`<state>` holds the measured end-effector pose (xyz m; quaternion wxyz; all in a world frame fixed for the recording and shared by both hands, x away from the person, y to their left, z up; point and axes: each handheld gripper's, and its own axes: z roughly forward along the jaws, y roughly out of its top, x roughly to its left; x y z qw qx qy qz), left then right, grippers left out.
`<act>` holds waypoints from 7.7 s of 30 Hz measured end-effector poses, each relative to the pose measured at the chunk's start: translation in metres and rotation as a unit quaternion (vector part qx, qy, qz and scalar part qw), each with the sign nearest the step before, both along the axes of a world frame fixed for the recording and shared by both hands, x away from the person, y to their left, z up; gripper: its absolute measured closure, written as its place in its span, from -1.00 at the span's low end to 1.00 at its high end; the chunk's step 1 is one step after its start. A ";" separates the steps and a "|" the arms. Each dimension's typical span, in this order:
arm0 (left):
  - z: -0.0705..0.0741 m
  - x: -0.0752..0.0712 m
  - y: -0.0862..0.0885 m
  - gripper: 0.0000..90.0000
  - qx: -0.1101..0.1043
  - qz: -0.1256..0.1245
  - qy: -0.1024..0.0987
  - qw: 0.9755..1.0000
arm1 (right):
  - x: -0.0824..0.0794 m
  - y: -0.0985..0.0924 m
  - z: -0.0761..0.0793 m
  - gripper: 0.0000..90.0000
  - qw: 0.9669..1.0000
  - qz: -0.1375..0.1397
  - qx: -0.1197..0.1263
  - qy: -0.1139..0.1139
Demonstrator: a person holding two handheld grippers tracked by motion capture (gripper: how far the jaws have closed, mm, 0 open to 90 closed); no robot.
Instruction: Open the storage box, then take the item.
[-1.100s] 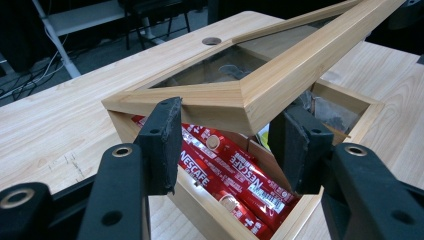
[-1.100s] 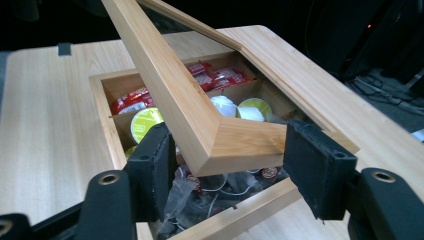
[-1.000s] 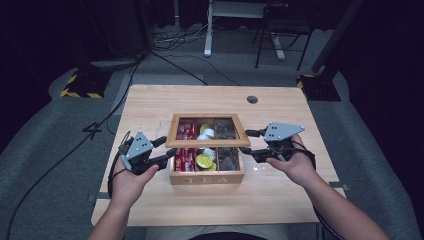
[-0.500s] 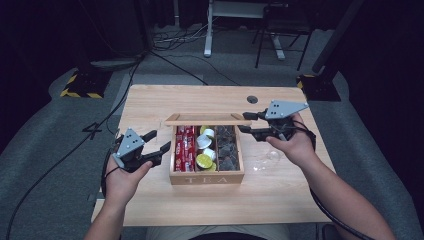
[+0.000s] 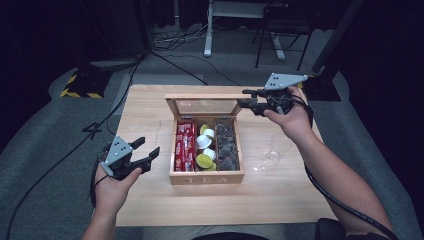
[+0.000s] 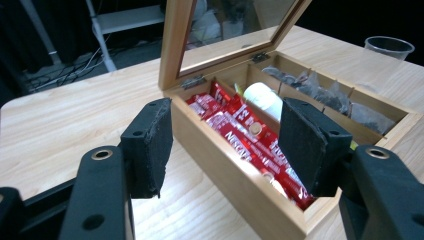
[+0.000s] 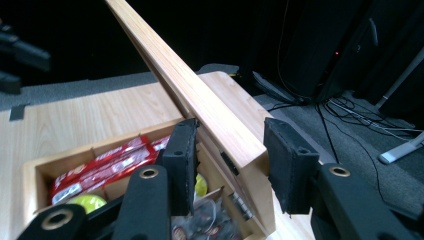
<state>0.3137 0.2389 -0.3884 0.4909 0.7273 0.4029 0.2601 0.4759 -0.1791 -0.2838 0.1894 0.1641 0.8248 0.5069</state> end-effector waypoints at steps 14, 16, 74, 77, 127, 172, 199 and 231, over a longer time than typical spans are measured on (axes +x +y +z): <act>-0.003 -0.001 0.016 -0.13 -0.008 0.023 0.009 1.000 | 0.055 0.009 0.015 0.30 0.999 -0.040 0.009 0.008; -0.002 0.003 0.017 -0.13 -0.010 0.023 0.008 1.000 | 0.063 0.011 0.015 0.28 0.999 -0.046 0.011 0.012; -0.017 0.040 0.003 -0.21 -0.006 -0.031 0.045 0.999 | 0.062 -0.010 -0.003 -0.12 0.992 -0.082 0.061 0.068; -0.020 0.042 0.002 -0.21 -0.004 -0.032 0.053 0.998 | 0.044 -0.012 -0.006 -0.12 0.993 -0.072 0.055 0.074; -0.103 0.061 0.019 -0.41 0.098 -0.020 0.207 0.973 | -0.029 0.049 -0.148 0.09 0.975 0.043 -0.130 0.176; -0.099 0.075 0.017 -0.41 0.091 -0.029 0.204 0.974 | -0.036 0.005 -0.084 0.56 0.992 0.017 -0.010 0.124; -0.101 0.092 0.015 -0.40 0.107 -0.024 0.212 0.971 | -0.040 -0.090 -0.051 0.56 0.992 -0.086 0.005 0.094; -0.105 0.091 0.015 -0.41 0.102 -0.023 0.215 0.971 | -0.032 -0.138 -0.102 0.55 0.977 -0.150 -0.010 0.150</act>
